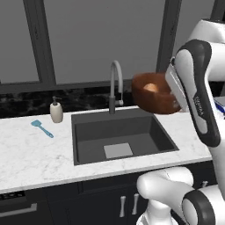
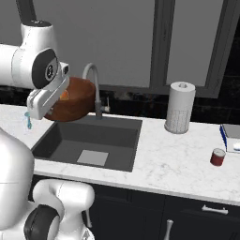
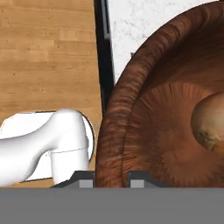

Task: Pick the onion from the sink and place it in the bowl. Then pick the bowl and place it in the microwave. Then close the microwave door and press the start button.

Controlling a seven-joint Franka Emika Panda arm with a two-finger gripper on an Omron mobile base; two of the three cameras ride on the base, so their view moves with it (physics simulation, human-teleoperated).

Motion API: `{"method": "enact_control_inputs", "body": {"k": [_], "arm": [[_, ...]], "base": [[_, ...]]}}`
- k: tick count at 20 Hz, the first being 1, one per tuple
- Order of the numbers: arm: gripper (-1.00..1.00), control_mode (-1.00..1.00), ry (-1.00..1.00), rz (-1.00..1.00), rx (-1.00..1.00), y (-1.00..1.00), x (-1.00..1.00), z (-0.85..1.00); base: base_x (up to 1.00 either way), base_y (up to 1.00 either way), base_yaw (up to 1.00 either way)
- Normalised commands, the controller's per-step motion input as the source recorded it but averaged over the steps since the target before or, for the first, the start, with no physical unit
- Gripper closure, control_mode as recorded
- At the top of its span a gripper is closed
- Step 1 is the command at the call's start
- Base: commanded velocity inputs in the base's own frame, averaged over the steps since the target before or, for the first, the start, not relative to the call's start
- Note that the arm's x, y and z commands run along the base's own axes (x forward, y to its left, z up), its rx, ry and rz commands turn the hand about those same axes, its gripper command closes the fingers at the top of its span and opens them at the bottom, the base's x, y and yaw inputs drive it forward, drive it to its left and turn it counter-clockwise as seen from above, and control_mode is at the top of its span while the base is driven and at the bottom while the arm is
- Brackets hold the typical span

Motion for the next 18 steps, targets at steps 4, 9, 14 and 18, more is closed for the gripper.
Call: {"method": "enact_control_inputs", "body": {"k": [4,9,14,18], "arm": [[1.00,-1.00,-0.30,-0.13,0.03,0.20,-0.58,0.10],[1.00,-1.00,-0.01,-0.01,0.03,0.03,-0.45,0.45],[1.00,-1.00,-0.01,0.00,0.00,0.00,-0.38,0.44],[1.00,-1.00,-0.09,0.00,0.00,0.00,-0.44,0.39]], "base": [[0.00,0.00,0.00],[0.00,0.00,0.00],[0.00,0.00,0.00],[0.00,0.00,0.00]]}}
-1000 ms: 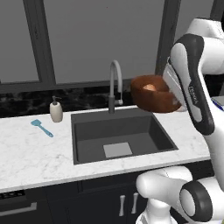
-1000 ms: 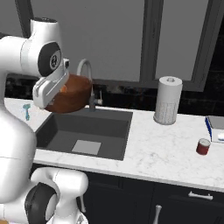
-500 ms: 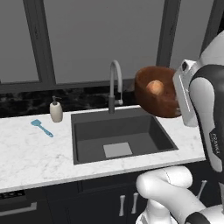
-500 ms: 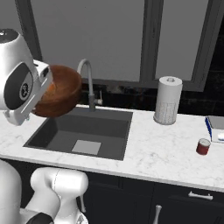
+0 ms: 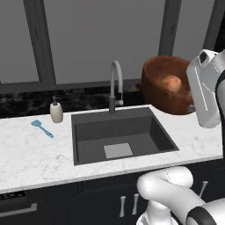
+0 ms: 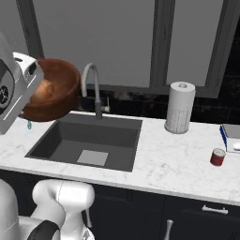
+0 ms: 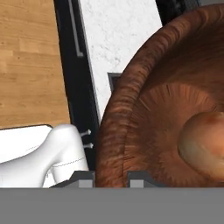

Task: Pick the onion from the sink and place it in the bowl. Then pick the bowl and place it in the microwave. Then close the microwave door and press the start button.

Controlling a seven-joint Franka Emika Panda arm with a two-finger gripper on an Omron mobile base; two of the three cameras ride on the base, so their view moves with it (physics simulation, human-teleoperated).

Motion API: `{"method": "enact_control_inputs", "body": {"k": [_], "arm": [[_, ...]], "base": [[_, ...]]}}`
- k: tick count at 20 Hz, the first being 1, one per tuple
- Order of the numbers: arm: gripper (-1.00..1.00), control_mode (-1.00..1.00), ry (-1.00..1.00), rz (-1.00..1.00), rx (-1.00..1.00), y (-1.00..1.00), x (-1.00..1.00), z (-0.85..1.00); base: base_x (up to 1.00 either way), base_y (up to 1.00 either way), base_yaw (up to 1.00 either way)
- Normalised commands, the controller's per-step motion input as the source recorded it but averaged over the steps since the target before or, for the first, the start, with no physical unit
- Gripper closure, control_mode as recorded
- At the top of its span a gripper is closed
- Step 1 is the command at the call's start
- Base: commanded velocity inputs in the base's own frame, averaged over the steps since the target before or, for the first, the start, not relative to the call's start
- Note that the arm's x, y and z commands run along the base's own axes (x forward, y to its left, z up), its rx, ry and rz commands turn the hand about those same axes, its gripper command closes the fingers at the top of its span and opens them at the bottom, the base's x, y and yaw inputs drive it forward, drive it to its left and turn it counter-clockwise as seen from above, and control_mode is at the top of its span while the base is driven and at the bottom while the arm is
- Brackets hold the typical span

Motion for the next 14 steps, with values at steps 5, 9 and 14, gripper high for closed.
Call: {"method": "enact_control_inputs", "body": {"k": [5,9,14], "arm": [[1.00,1.00,-0.01,0.00,0.00,0.00,-0.09,0.06],[1.00,1.00,0.00,0.00,0.00,0.00,0.00,0.00],[1.00,1.00,0.00,0.00,0.00,0.00,0.00,0.00]], "base": [[-0.47,0.02,0.05],[-0.71,0.57,0.38],[-0.06,0.76,0.78]]}}
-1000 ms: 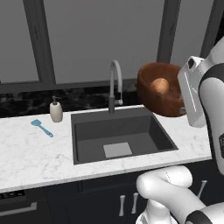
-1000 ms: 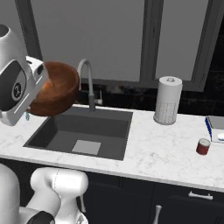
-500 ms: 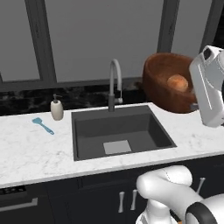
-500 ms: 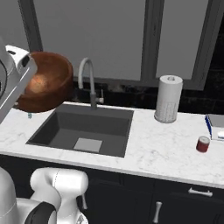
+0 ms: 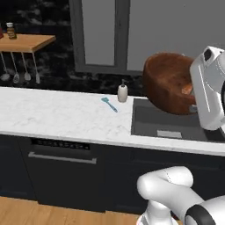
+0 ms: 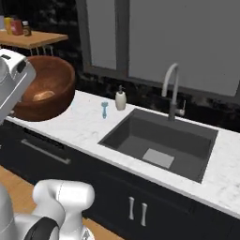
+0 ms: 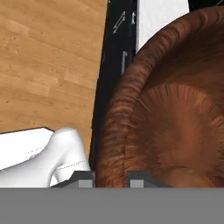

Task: Pick the onion from the sink and place it in the bowl. Then pick the bowl and place it in the microwave. Then close the microwave door and press the start button.

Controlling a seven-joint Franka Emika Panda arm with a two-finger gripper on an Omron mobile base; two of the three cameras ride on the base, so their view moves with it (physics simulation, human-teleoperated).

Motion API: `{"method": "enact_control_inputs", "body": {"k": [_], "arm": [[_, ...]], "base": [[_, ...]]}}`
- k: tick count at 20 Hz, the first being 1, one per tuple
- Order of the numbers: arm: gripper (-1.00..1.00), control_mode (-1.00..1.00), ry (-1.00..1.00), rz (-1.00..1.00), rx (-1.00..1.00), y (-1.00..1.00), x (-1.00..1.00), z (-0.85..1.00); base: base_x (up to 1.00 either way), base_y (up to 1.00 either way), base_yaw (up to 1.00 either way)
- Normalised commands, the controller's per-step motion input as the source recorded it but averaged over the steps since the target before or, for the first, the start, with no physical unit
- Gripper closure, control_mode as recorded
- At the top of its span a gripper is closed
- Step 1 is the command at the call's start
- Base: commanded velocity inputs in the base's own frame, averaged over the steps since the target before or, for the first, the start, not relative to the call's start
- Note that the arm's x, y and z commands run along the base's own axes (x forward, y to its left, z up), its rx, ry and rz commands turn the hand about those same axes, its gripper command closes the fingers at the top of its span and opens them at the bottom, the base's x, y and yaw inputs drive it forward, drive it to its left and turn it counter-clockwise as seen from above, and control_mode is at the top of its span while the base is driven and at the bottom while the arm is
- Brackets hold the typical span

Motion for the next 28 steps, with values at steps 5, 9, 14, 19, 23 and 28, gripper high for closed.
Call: {"method": "enact_control_inputs", "body": {"k": [5,9,14,19,23,28], "arm": [[1.00,1.00,0.00,0.00,0.00,0.00,0.00,0.00],[1.00,1.00,0.00,0.00,0.00,0.00,0.00,0.00],[1.00,1.00,0.00,0.00,0.00,0.00,0.00,0.00],[1.00,1.00,0.00,0.00,0.00,0.00,0.00,0.00],[1.00,1.00,0.00,0.00,0.00,0.00,0.00,0.00],[1.00,1.00,0.00,0.00,0.00,0.00,0.00,0.00]], "base": [[0.00,0.33,0.94],[0.01,0.09,0.95],[0.00,0.01,1.00],[0.00,0.00,1.00],[0.00,0.00,1.00],[0.00,0.00,1.00]]}}
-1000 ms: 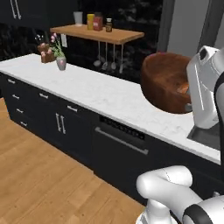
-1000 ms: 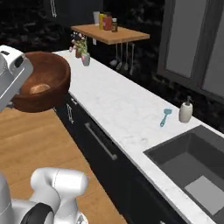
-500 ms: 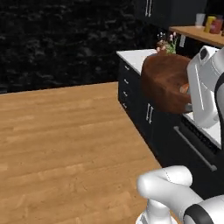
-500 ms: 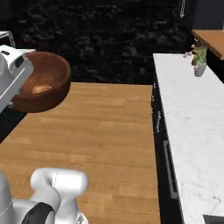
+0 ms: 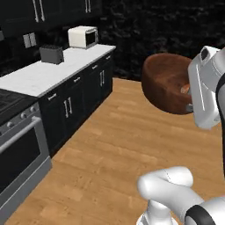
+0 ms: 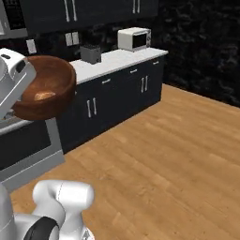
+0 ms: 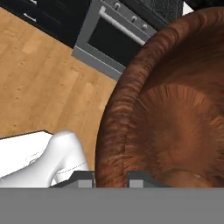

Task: Pick the onion from the sink and place it in the bowl. Then pick the bowl and place it in the microwave. Then close the microwave door and press the start button.

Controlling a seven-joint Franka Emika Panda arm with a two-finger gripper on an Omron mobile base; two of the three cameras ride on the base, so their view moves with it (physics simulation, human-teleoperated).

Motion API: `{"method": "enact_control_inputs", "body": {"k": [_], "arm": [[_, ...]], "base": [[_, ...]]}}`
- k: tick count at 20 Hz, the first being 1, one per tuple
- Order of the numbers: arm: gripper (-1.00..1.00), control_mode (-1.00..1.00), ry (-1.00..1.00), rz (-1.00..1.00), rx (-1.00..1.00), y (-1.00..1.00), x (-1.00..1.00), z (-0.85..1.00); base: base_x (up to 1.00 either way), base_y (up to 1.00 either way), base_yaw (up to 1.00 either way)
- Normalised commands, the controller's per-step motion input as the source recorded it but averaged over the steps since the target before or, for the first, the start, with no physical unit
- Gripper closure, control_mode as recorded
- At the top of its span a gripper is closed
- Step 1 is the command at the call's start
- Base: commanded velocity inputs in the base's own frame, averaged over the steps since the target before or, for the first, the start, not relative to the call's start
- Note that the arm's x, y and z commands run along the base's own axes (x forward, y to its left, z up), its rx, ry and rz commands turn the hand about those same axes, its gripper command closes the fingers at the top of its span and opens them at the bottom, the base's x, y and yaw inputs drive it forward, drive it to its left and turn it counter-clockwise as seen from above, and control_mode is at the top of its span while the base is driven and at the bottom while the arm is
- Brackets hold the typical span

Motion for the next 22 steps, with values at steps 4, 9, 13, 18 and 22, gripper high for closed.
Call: {"method": "enact_control_inputs", "body": {"k": [4,9,13,18,22], "arm": [[1.00,1.00,0.00,0.00,0.00,0.00,0.00,0.00],[1.00,1.00,0.00,0.00,0.00,0.00,0.00,0.00],[1.00,1.00,0.00,0.00,0.00,0.00,0.00,0.00],[1.00,1.00,0.00,0.00,0.00,0.00,0.00,0.00],[1.00,1.00,0.00,0.00,0.00,0.00,0.00,0.00]], "base": [[0.00,0.00,1.00],[0.07,0.00,1.00],[0.20,-0.02,0.99],[0.26,-0.60,0.78],[0.00,-1.00,0.55]]}}
